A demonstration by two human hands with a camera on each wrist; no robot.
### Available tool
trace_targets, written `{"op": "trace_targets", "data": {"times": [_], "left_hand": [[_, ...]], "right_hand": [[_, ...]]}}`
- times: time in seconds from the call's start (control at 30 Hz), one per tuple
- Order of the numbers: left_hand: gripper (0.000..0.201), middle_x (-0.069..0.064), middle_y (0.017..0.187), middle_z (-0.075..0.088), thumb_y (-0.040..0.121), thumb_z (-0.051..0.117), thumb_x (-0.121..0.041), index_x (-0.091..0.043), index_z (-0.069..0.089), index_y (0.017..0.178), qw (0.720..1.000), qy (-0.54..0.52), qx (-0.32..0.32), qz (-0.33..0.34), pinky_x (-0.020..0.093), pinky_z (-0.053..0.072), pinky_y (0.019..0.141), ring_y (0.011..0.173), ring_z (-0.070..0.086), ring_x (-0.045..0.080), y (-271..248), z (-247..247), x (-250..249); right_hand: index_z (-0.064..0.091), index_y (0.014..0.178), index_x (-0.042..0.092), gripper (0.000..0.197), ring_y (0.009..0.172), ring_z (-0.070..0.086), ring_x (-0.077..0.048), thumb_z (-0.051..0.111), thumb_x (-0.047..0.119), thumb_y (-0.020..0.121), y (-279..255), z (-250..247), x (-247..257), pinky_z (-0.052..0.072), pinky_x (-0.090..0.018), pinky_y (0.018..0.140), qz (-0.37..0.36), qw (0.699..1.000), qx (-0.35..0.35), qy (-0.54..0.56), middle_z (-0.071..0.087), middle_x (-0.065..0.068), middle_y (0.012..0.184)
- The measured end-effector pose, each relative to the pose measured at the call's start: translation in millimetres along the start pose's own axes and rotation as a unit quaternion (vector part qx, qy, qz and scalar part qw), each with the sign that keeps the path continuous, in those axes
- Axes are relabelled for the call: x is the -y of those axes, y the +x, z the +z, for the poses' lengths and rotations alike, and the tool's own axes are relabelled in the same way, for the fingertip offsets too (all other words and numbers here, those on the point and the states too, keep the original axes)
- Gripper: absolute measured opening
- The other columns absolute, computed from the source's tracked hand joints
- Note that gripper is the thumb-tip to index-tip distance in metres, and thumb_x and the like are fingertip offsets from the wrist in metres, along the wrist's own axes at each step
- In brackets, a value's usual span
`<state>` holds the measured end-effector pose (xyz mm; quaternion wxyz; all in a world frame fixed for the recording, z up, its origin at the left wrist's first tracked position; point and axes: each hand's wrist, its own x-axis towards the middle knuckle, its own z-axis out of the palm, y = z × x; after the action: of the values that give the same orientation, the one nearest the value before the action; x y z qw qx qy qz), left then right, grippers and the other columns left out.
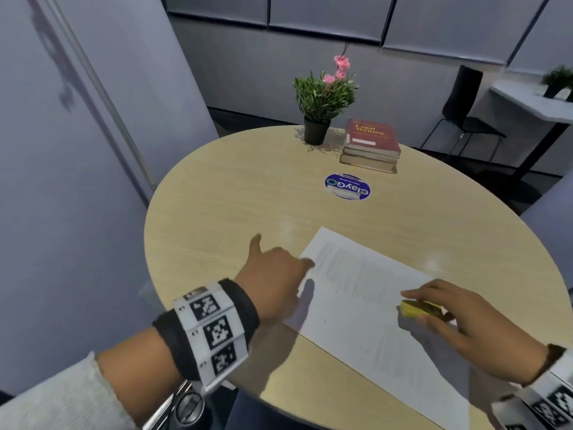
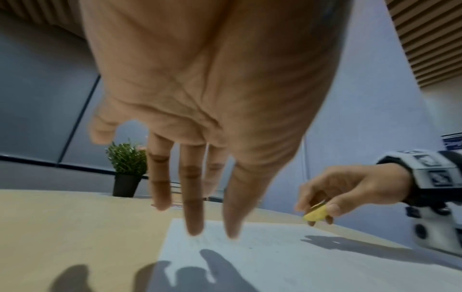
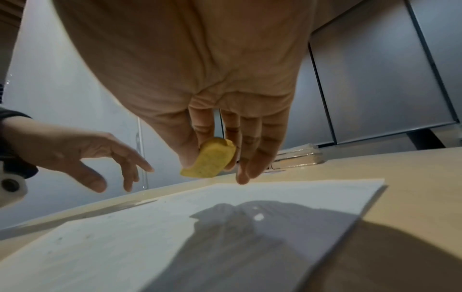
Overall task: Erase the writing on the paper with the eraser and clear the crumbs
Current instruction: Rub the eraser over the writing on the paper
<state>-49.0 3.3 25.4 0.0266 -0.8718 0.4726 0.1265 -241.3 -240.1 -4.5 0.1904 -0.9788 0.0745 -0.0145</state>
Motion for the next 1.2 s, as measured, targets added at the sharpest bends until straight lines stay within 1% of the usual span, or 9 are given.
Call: {"op": "trace_targets", "data": {"times": [0.07,0.23,0.37,0.5,0.67,0.9,0.97,1.07,1.2], "left_hand": [[0.051,-0.011,0.109,0.072,0.098,0.053,-0.027,-0.031,0.039,0.146,0.998,-0.042,-0.033,-0.014,0.054,0.006,0.119,0.12,0.056,0.017,8.5,-9.7,7.9],[0.056,-0.013,0.103,0.072,0.087,0.07,-0.044,-0.029,0.051,0.137,0.991,-0.106,-0.068,-0.035,0.051,0.019,0.117,0.116,0.058,0.018,29.6,-15.9,15.9],[0.06,-0.012,0.104,0.071,0.081,0.074,-0.053,-0.026,0.056,0.131,0.989,-0.127,-0.065,-0.038,0.049,0.026,0.114,0.11,0.06,0.015,49.8,-5.5,18.5],[0.082,0.003,0.151,0.034,0.078,0.07,-0.063,-0.033,0.038,0.147,0.998,-0.016,0.019,-0.06,0.052,0.028,0.111,0.137,0.037,0.028,65.5,5.5,27.1],[0.105,0.011,0.163,0.008,0.072,0.077,-0.063,-0.043,0.016,0.155,0.996,0.001,0.079,-0.048,0.057,0.024,0.114,0.15,0.007,0.033,74.4,-1.6,33.1],[0.115,0.01,0.165,0.006,0.071,0.076,-0.064,-0.039,0.004,0.158,0.99,0.042,0.132,-0.011,0.053,0.014,0.117,0.151,-0.005,0.031,81.6,-11.1,25.1],[0.12,0.008,0.165,0.007,0.067,0.077,-0.068,-0.041,0.002,0.157,0.99,0.043,0.137,-0.002,0.056,0.014,0.117,0.151,-0.004,0.032,89.9,-8.6,23.4],[0.129,0.007,0.164,0.005,0.057,0.076,-0.078,-0.047,-0.004,0.154,0.987,0.056,0.148,0.0,0.063,0.016,0.117,0.15,-0.004,0.033,102.6,-4.9,20.0],[0.14,0.008,0.152,0.015,0.045,0.071,-0.088,-0.051,-0.012,0.151,0.983,0.064,0.169,-0.014,0.064,0.027,0.11,0.143,0.011,0.039,110.2,-3.1,23.0]], "right_hand": [[0.056,0.121,0.039,0.033,0.093,0.054,0.002,0.057,0.026,0.091,3.4,-5.5,1.8,0.048,-0.019,0.075,-0.004,1.0,-0.014,-0.004,0.053,0.022,0.107],[0.057,0.117,0.04,0.028,0.092,0.054,0.003,0.055,0.029,0.092,13.2,-4.4,11.5,0.048,-0.023,0.078,-0.029,0.999,0.015,-0.029,0.051,0.025,0.106],[0.057,0.119,0.04,0.027,0.096,0.053,0.002,0.049,0.037,0.094,5.1,9.0,21.9,0.043,-0.014,0.079,-0.092,0.993,0.078,-0.015,0.048,0.027,0.108],[0.056,0.119,0.042,0.03,0.096,0.053,0.001,0.042,0.044,0.093,-5.3,17.6,21.4,0.042,-0.013,0.078,-0.106,0.991,0.087,0.001,0.047,0.027,0.11],[0.055,0.12,0.042,0.034,0.099,0.054,-0.002,0.036,0.05,0.093,-11.7,11.8,15.2,0.042,-0.016,0.08,-0.113,0.988,0.101,0.023,0.046,0.025,0.113],[0.062,0.118,0.027,0.034,0.087,0.056,-0.001,0.046,0.043,0.093,43.6,-11.9,8.8,0.047,-0.015,0.073,-0.115,0.993,0.009,-0.01,0.059,0.01,0.105],[0.063,0.115,0.025,0.027,0.087,0.058,-0.009,0.057,0.033,0.091,71.1,-13.8,10.1,0.051,-0.025,0.074,-0.107,0.993,-0.004,-0.04,0.06,0.006,0.105],[0.063,0.114,0.024,0.025,0.093,0.055,-0.016,0.059,0.029,0.09,106.8,-10.6,16.7,0.05,-0.035,0.08,-0.067,0.994,0.015,-0.085,0.06,0.003,0.106],[0.062,0.112,0.02,0.029,0.09,0.054,-0.018,0.06,0.036,0.088,135.8,0.8,33.4,0.047,-0.035,0.083,-0.044,0.993,0.052,-0.098,0.062,-0.001,0.102]]}}
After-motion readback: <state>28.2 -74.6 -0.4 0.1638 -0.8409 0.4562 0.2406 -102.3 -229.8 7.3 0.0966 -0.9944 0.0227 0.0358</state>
